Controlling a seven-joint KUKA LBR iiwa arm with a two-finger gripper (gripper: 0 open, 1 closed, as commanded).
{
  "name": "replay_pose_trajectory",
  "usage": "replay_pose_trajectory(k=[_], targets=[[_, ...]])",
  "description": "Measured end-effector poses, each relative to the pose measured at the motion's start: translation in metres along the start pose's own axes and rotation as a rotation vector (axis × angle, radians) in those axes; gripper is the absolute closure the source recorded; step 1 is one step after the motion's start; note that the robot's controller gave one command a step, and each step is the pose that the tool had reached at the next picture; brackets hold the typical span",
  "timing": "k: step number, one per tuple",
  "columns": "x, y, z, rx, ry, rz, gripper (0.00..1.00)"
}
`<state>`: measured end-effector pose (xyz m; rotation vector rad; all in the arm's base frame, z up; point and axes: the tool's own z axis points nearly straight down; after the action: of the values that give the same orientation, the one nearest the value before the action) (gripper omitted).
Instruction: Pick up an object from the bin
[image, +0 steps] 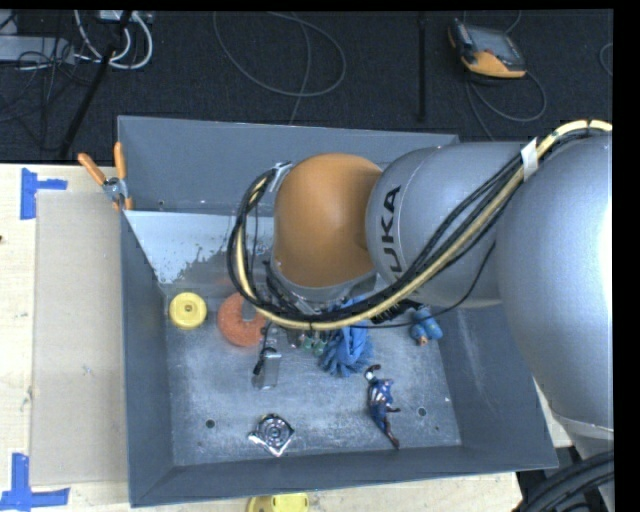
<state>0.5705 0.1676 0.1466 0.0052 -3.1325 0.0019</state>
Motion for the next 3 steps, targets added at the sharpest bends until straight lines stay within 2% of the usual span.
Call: replay_pose_trajectory(k=[2,3], targets=[[-0.004,-0.002,-0.004,-0.002,-0.008,-0.001,0.0],[-0.027,-0.028,0.004,0.0,-0.01,-0.018,0.0]])
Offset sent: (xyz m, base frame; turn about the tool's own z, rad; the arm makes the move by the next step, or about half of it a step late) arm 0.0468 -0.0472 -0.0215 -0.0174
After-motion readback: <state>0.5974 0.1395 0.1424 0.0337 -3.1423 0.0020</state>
